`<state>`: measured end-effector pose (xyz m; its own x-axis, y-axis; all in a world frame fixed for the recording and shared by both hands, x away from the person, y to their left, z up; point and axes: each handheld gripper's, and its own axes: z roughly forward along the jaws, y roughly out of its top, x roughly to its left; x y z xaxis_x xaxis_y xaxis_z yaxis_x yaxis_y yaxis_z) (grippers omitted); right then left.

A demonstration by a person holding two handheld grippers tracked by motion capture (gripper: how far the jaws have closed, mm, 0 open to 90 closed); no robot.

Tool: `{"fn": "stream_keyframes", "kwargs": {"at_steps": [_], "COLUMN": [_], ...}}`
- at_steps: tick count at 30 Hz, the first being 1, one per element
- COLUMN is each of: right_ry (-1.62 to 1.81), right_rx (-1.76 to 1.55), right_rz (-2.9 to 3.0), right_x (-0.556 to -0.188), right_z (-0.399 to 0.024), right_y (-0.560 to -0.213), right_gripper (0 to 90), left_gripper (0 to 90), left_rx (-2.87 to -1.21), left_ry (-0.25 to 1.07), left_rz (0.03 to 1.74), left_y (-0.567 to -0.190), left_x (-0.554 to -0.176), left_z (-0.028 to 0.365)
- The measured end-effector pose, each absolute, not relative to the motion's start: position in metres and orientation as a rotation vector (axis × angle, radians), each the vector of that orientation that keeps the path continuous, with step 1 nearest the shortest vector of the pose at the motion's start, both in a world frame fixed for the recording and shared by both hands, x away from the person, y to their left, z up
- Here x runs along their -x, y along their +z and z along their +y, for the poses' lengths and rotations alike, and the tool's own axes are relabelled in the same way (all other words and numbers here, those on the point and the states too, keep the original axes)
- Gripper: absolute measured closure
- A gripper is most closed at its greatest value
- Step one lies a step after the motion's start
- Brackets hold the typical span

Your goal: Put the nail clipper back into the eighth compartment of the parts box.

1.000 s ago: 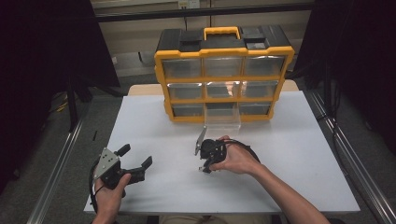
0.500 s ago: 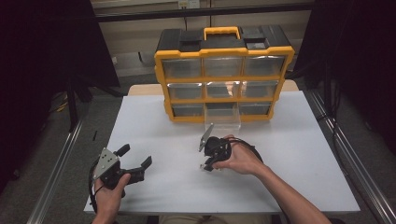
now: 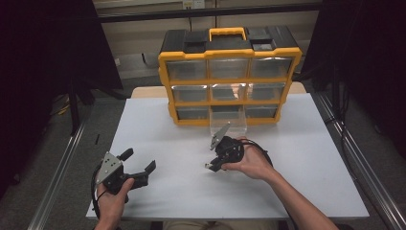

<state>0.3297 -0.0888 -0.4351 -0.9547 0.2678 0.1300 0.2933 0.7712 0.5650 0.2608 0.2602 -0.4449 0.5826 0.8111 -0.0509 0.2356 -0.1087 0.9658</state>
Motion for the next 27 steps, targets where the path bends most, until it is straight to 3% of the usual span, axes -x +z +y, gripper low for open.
{"fn": "stream_keyframes", "kwargs": {"at_steps": [27], "right_ry": [-1.159], "right_rx": [0.575], "right_rz": [-2.862], "right_x": [-0.327], "right_z": [-0.116], "right_y": [-0.411], "right_gripper": [77.5], "left_gripper": [3.9], "left_rx": [-1.622], "left_ry": [0.641], "left_rz": [0.905], "left_y": [-0.443], "left_x": [-0.259], "left_z": [0.263]}}
